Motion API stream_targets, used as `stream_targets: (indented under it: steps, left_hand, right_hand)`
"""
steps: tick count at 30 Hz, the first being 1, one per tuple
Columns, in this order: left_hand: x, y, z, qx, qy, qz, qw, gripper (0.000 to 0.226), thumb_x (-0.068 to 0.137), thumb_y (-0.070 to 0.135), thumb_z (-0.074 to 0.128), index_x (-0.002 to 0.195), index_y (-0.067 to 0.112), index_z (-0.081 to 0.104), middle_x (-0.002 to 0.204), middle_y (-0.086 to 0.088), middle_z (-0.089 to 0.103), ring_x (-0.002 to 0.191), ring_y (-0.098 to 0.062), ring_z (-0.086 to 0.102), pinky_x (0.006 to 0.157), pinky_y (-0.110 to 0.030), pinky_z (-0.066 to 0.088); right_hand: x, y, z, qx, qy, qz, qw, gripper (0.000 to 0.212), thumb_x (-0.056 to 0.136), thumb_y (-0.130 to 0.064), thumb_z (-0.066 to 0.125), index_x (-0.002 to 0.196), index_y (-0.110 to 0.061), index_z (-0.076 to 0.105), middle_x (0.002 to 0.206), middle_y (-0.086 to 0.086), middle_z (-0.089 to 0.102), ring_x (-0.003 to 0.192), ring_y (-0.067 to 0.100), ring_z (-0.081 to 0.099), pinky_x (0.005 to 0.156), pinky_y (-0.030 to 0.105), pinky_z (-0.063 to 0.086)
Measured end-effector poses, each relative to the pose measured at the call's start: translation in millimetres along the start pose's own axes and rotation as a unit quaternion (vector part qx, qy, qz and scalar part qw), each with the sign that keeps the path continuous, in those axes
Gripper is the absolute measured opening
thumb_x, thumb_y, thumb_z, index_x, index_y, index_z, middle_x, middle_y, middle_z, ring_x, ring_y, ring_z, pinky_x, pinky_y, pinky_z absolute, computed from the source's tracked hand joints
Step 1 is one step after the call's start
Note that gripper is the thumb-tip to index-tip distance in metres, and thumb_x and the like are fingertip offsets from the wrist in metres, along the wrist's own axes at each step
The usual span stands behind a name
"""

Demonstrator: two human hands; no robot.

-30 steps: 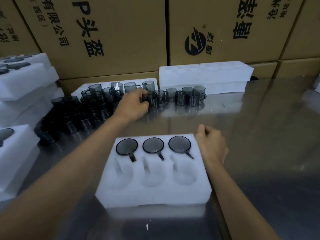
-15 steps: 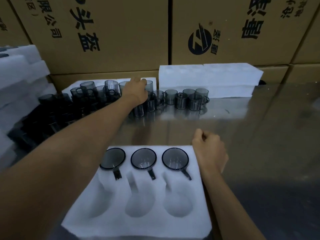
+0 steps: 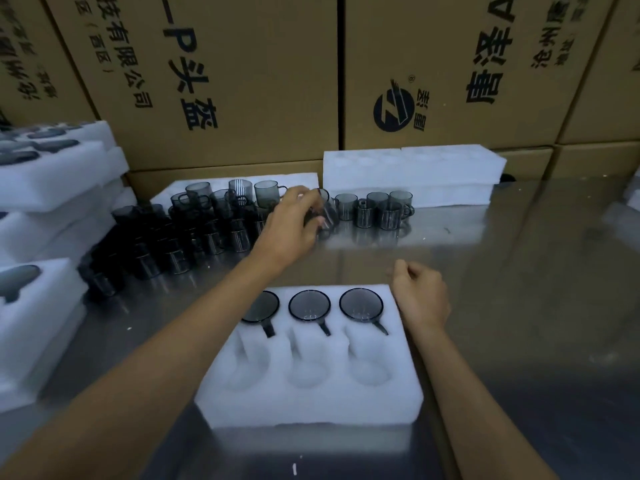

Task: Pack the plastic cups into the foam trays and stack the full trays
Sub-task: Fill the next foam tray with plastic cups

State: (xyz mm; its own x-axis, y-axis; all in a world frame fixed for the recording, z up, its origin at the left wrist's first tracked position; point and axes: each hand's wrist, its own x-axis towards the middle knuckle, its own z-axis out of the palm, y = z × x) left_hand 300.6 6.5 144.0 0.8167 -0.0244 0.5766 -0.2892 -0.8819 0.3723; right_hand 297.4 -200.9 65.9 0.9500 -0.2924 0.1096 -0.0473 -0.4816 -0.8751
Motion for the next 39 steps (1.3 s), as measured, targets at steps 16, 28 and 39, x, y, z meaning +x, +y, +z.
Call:
stream_targets:
  steps: [16,28,39]
  left_hand:
    - [-136.0,87.2,-34.8,-0.175,0.049,0.091,0.979,0.072,0.079,0.019,0.082,0.139,0.029,0.043,0.128,0.013,0.048,0.121,-0.014,0.052,0.100,-0.037,0.046]
    - [-160.7,88.9,-28.0,-0.167,0.061,0.045,0.983,0.072,0.072,0.037,0.086,0.134,0.022,0.052,0.136,0.014,0.048,0.124,-0.003,0.050,0.099,-0.027,0.047]
    - [-170.0,94.4,-37.3,-0.084,0.030,0.049,0.995,0.058,0.077,0.057,0.075,0.120,0.019,0.066,0.120,0.010,0.062,0.111,-0.009,0.059,0.088,-0.035,0.052]
  right_hand:
    - [-101.7,-19.4,-72.3,0.246,-0.145,-0.238,0.928,0.033,0.094,-0.012,0.065,0.121,-0.032,0.066,0.123,-0.015,0.068,0.120,0.004,0.059,0.100,0.018,0.045]
    - [-130.7,-13.8,-74.2,0.225,-0.067,-0.266,0.935,0.032,0.085,0.007,0.067,0.104,-0.019,0.068,0.101,-0.009,0.071,0.095,0.012,0.067,0.089,0.026,0.052]
    - [-132.6,-14.3,-78.1,0.196,-0.077,-0.257,0.943,0.022,0.081,-0.012,0.056,0.095,-0.019,0.072,0.090,-0.007,0.073,0.093,0.020,0.065,0.087,0.034,0.051]
